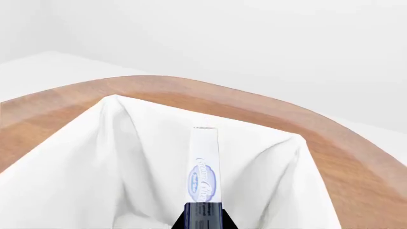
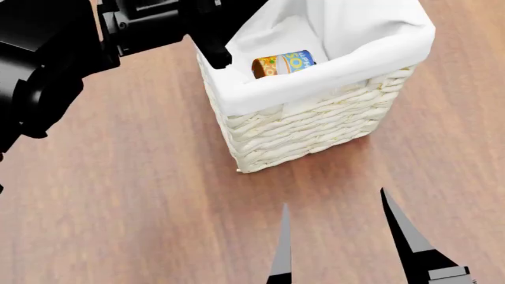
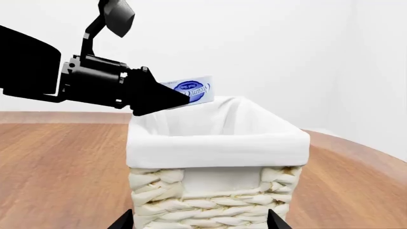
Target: Pick up the alphabet soup and the cream cheese box, and put them in the basket.
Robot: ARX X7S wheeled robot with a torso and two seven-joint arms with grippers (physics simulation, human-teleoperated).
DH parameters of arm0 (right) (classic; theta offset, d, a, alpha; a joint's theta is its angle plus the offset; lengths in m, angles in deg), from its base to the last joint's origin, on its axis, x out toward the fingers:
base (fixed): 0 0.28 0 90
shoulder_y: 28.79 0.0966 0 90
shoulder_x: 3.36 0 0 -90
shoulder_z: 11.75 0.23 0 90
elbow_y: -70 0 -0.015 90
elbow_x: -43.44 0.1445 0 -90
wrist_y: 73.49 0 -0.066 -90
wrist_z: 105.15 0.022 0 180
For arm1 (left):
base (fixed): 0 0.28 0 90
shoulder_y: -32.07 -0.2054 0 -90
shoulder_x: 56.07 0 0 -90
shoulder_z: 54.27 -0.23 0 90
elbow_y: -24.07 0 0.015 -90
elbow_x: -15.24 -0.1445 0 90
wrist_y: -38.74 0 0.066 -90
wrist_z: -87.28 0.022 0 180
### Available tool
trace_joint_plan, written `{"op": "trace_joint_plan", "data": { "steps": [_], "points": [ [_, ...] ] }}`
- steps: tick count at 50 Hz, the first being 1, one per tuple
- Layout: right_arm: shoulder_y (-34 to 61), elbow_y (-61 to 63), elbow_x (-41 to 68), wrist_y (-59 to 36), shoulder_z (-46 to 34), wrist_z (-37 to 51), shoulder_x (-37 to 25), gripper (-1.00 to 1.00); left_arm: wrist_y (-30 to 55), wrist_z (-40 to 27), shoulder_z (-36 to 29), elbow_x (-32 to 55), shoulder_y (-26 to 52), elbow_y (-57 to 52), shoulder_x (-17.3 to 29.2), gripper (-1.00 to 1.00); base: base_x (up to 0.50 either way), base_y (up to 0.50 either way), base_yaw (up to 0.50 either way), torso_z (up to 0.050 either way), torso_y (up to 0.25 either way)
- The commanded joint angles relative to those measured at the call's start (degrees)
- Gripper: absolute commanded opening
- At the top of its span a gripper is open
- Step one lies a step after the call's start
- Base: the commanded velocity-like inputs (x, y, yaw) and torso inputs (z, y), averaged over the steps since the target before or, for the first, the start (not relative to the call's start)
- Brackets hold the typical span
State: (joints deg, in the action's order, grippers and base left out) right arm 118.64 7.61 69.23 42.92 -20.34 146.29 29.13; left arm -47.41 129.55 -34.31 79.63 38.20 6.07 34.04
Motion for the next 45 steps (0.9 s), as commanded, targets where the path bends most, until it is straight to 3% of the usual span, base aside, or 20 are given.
{"op": "trace_joint_plan", "data": {
  "steps": [1, 3, 4, 25, 28, 32, 33, 35, 36, 38, 45],
  "points": [
    [-0.3, 0.1, -0.1, 0.1, 0.3, -0.1, -0.1, 1.00, -0.6, 0.2, -2.0, 4.8, 0.6, -0.3, -0.1, -1.00, 0.00, 0.00, 0.00, 0.000, 0.000],
    [-0.6, 0.1, -0.3, 0.2, 0.3, 0.0, -0.2, 1.00, -0.2, 1.3, -1.4, 6.2, 1.0, -0.2, 0.0, -1.00, 0.00, 0.00, 0.00, 0.000, 0.000],
    [-0.4, 0.3, 0.0, -0.1, 0.3, -0.1, -0.3, 1.00, 0.3, 0.1, -1.2, 7.2, 1.4, 0.2, -0.1, 1.00, 0.00, 0.00, 0.00, 0.000, 0.000],
    [-0.7, 0.9, -0.1, -0.9, 0.8, -0.4, 0.1, 1.00, -2.7, -0.2, -3.5, 12.1, 1.8, 0.6, 0.3, 1.00, 0.00, 0.00, 0.00, 0.000, 0.000],
    [-0.6, 1.1, 0.4, -0.9, 0.8, -0.7, 0.1, 1.00, -10.3, -16.0, 0.1, 13.0, -1.1, -16.9, 8.3, 1.00, 0.00, 0.00, 0.00, 0.000, 0.000],
    [-0.7, 1.0, 0.5, -0.9, 0.9, -0.9, 0.2, 1.00, -17.8, -31.5, 1.2, 9.3, -4.8, -33.1, 15.7, 1.00, 0.00, 0.00, 0.00, 0.000, 0.000],
    [-1.1, 0.4, 0.1, -0.4, 0.9, -0.8, 0.4, 1.00, -17.4, -32.7, 3.2, 12.5, -6.1, -38.6, 18.1, 1.00, 0.00, 0.00, 0.00, 0.000, 0.000],
    [-1.0, 0.7, 0.3, -0.5, 1.0, -0.9, 0.1, 1.00, -20.8, -39.3, 3.5, 9.7, -7.8, -44.9, 21.3, 1.00, 0.00, 0.00, 0.00, 0.000, 0.000],
    [-1.0, 0.7, 0.3, -0.5, 1.0, -0.9, 0.1, 1.00, -20.7, -39.4, 3.5, 9.6, -7.9, -45.1, 21.4, 1.00, 0.00, 0.00, 0.00, 0.000, 0.000],
    [-1.7, -0.7, -0.1, 0.2, 0.9, -1.0, 1.0, 1.00, -25.7, -47.3, 4.9, 7.4, -12.3, -57.5, 27.2, 1.00, 0.00, 0.00, 0.00, 0.000, 0.000],
    [-0.8, -0.2, 1.2, -0.7, 1.2, -2.0, 1.3, 1.00, -33.1, -62.5, 6.3, -1.6, -20.2, -73.9, 35.2, 1.00, 0.00, 0.00, 0.00, 0.000, 0.000]
  ]
}}
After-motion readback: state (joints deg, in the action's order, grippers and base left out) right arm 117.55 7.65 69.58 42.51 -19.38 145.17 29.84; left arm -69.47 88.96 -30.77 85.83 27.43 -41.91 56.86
